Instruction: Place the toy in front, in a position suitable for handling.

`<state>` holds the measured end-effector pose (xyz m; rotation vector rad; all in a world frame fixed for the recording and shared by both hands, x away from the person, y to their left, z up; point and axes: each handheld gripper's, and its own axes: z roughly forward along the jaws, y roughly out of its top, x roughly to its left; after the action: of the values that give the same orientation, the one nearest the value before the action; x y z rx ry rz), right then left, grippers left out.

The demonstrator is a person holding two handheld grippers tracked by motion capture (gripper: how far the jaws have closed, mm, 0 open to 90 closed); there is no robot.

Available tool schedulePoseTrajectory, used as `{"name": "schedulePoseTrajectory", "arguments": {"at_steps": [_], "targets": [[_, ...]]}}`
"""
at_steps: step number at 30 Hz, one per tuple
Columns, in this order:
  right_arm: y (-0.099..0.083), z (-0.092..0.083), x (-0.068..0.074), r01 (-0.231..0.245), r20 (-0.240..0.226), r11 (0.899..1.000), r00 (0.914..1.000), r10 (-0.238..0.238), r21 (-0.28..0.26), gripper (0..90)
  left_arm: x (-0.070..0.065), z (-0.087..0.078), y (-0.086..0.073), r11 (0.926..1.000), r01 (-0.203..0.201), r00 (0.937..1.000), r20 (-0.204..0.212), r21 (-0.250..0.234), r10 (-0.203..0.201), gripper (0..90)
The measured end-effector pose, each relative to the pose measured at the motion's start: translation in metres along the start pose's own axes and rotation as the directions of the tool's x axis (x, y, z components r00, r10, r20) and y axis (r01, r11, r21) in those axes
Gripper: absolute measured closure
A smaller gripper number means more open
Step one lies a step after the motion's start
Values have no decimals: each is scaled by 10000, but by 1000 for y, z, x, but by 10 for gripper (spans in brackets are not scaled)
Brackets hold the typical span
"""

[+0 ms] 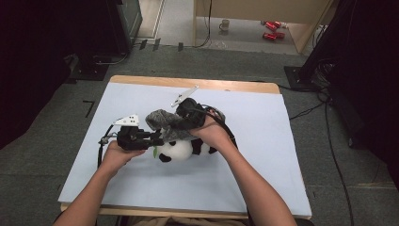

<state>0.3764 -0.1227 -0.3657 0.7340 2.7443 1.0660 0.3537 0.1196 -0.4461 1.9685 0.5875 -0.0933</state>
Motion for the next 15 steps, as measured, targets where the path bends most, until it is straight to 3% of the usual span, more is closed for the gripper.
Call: {"name": "schedulePoseTrajectory", "arguments": {"at_steps": [3, 7, 10, 15], "targets": [[-10, -3, -7, -167, 15, 9998, 9999, 167, 109, 782, -1, 2, -1, 9997, -111, 9998, -142, 222, 114, 692], [-27, -14, -19, -265, 747, 9982, 9970, 225, 529, 783, 2, 2, -2, 9997, 4, 9999, -119, 230, -1, 699], [-44, -25, -33, -834, 540, 9963, 9951, 822, 195, 784, 1, 4, -1, 9998, -131, 9998, -145, 130, 133, 703], [-56, -36, -36, -777, 611, 9969, 9951, 783, -115, 782, 2, 4, -2, 9997, -129, 9998, -141, 198, 132, 706]]}}
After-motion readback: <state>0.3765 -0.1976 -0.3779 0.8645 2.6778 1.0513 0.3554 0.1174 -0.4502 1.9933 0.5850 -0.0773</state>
